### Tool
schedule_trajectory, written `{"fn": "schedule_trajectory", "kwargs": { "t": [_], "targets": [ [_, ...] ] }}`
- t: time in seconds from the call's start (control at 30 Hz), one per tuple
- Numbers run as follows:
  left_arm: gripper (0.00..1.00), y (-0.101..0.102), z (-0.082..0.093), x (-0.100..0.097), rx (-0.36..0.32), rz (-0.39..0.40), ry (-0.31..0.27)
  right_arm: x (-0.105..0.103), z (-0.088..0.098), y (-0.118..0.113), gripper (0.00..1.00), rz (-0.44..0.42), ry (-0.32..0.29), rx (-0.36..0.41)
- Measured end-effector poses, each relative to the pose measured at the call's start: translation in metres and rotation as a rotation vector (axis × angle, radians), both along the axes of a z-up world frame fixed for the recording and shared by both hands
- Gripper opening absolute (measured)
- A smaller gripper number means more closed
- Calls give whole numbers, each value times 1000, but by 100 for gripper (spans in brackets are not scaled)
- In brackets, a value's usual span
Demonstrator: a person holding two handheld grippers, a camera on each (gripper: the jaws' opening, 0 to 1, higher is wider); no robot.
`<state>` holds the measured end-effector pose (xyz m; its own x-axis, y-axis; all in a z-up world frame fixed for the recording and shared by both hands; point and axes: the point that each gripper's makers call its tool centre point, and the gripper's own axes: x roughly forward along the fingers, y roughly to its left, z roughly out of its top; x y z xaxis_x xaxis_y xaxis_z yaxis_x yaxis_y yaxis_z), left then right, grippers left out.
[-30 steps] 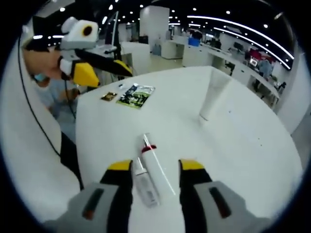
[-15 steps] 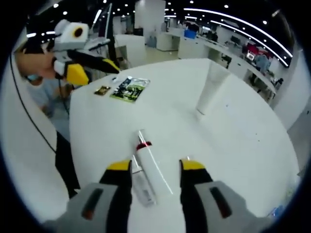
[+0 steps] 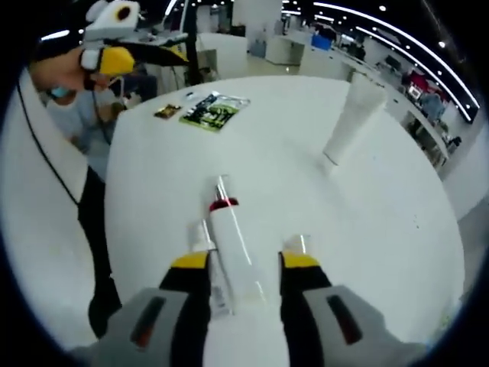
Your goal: Arrange the skincare products in the storage area until every visible bottle or jar stands upright without overlapping.
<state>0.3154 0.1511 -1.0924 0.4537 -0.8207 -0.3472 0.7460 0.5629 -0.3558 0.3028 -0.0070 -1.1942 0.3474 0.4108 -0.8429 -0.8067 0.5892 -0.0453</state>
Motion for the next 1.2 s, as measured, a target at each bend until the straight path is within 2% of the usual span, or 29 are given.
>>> {"fn": "schedule_trajectory", "kwargs": {
  "t": [0.1,0.23,0.4,0.67,0.9,1.07,1.2],
  "targets": [
    [49,3,4,0,-20,9,6,2,-11,4,32,54,18,-37],
    [49,13,3,1,-2,10,0,7,-21,13,30,118,32,-71],
    [49,33,1,1,12,37,0,9,-37,19,28,141,98,-95],
    [48,62,-5,1,5,125,15,10,-50,21,25,179,141,-124],
    [48,69,-8,-1,-5,161,25,16,-57,21,27,165,175,-104],
    [48,67,-11,-4,13,153,28,18,-61,22,29,161,196,-126],
    [48,65,-8,-3,-10,164,32,17,-63,22,29,147,209,-140]
  ]
}}
